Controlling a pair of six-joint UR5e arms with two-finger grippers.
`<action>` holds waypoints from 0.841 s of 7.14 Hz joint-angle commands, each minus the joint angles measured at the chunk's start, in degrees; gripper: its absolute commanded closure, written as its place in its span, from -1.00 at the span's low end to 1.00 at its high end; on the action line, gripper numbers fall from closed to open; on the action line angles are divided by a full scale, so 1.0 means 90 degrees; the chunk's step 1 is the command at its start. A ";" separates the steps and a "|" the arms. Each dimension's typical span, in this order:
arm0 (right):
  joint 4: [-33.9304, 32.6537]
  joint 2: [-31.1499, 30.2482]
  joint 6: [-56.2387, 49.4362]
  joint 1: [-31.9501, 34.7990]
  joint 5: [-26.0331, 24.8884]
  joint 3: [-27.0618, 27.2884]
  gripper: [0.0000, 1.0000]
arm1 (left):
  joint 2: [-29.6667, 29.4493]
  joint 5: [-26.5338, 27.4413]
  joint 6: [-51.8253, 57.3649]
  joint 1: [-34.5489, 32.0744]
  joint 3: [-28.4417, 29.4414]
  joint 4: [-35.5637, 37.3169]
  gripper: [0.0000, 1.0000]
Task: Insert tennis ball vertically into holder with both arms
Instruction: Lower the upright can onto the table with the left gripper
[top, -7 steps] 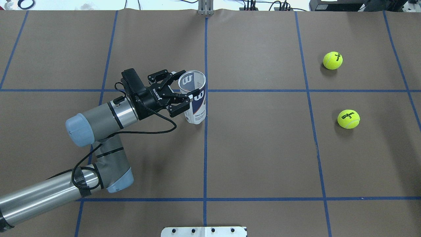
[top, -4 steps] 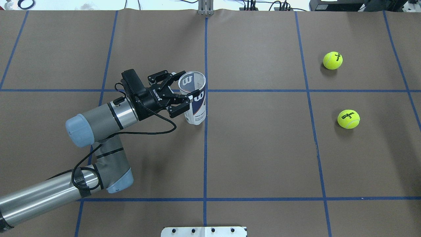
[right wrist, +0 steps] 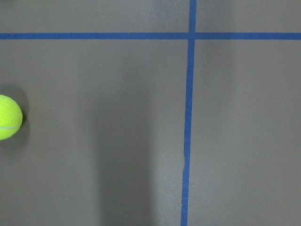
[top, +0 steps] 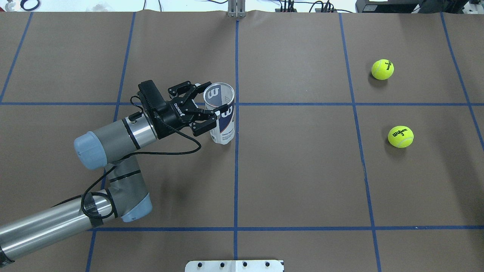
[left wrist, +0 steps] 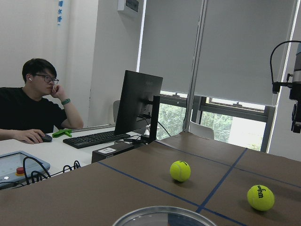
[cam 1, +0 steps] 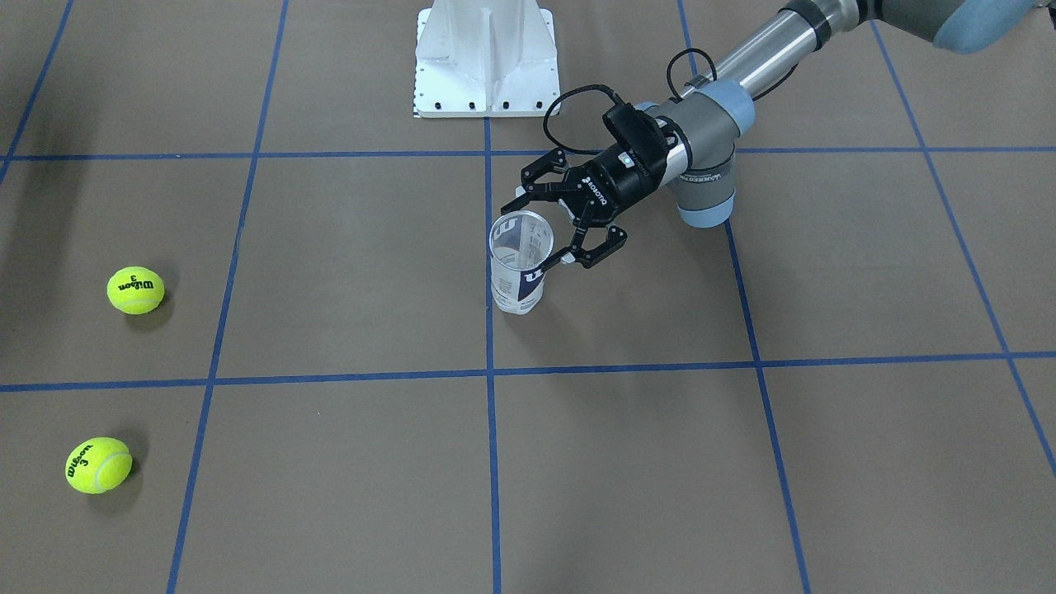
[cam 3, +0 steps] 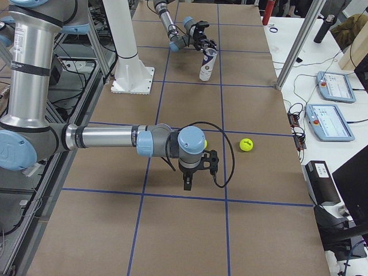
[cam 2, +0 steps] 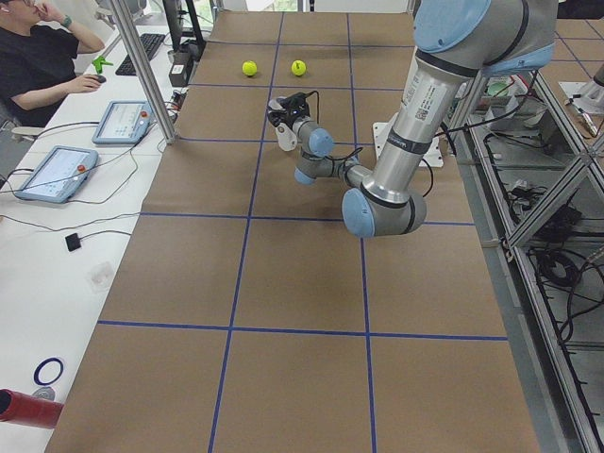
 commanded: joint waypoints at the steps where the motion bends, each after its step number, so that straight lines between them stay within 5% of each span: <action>1: 0.0000 -0.0004 0.0000 0.0000 0.0000 -0.0002 -1.00 | 0.0012 0.0000 0.0000 0.0000 0.0000 0.0005 -0.77; 6: 0.0000 -0.0014 0.0000 0.0000 -0.0029 -0.0012 -1.00 | -0.0056 -0.0029 -0.0029 -0.0009 -0.0175 0.0034 -0.98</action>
